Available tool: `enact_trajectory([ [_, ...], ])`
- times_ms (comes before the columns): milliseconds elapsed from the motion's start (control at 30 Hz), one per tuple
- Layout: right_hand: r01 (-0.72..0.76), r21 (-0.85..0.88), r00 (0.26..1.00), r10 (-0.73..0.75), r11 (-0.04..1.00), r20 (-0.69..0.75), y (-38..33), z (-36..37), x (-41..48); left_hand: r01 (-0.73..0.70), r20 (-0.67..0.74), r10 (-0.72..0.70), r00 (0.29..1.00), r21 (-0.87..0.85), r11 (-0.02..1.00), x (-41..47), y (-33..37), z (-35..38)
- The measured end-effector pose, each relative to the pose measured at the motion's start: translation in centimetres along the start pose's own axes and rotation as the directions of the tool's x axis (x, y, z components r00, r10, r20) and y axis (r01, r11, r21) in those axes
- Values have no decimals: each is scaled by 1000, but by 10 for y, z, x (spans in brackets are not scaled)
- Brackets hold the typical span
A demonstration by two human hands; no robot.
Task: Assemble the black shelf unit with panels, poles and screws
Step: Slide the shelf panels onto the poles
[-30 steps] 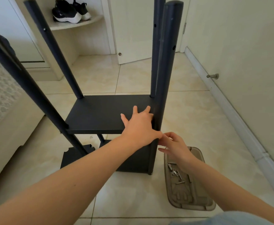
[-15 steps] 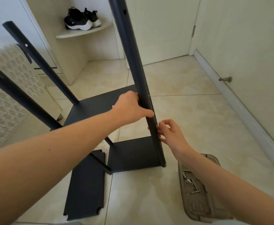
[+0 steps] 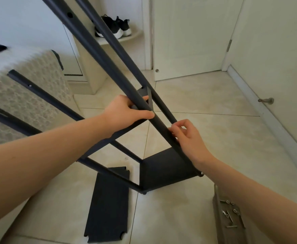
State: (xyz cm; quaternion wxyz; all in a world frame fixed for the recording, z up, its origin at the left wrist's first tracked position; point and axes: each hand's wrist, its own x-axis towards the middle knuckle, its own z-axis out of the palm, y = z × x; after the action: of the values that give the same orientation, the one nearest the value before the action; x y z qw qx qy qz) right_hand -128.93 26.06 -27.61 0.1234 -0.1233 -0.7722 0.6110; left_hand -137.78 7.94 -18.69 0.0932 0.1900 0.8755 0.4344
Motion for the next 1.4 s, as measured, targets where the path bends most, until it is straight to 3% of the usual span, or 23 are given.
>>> enact_trajectory([
  [600, 272, -122, 961, -262, 955, 88, -13, 52, 0, -7, -144, -32, 989, -265, 964, -52, -64, -32],
  [900, 285, -172, 953, -260, 943, 156, -8, 41, -15, -12, -134, -44, 990, -390, 921, -78, -88, -7],
  [1067, 267, -205, 948, -218, 942, 234, -3, 45, -18, 55, -146, -132, 981, -442, 895, -90, -109, 3],
  [1400, 227, -250, 932, -136, 941, 335, 15, 77, -37, 195, -30, -284, 958, -656, 729, -130, -172, 15],
])
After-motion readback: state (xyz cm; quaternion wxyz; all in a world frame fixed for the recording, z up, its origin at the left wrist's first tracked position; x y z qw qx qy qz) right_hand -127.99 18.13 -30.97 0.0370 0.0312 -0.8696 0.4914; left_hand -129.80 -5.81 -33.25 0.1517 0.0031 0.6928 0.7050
